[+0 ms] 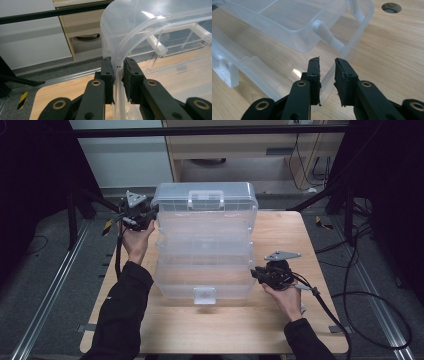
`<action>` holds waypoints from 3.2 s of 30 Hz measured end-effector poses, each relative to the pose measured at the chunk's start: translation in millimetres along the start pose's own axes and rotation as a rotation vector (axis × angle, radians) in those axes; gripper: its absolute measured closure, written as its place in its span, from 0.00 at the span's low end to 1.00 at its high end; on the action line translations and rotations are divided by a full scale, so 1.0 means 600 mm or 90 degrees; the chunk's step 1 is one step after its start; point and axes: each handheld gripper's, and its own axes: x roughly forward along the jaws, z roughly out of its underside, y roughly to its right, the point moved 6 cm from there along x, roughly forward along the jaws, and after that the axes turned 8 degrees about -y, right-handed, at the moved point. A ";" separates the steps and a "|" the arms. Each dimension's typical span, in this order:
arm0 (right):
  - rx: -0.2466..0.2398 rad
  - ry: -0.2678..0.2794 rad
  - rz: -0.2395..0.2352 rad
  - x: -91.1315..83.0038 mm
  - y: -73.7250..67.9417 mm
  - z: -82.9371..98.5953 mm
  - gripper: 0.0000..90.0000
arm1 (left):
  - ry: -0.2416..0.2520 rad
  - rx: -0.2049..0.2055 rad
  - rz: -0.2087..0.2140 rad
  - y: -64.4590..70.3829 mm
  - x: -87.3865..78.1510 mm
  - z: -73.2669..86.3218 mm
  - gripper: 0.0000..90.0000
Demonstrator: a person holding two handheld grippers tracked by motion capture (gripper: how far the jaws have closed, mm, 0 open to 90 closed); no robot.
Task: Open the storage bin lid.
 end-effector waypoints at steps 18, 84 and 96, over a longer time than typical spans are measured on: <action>0.006 -0.004 0.018 0.010 0.000 0.001 0.76 | -0.007 -0.002 -0.002 -0.006 0.022 -0.012 0.87; 0.006 0.004 0.013 0.009 0.001 0.000 0.78 | -0.055 -0.034 0.013 -0.065 -0.037 0.084 0.77; 0.002 -0.007 0.019 0.009 0.000 -0.002 0.78 | -0.081 -0.029 0.061 -0.041 -0.111 0.175 0.73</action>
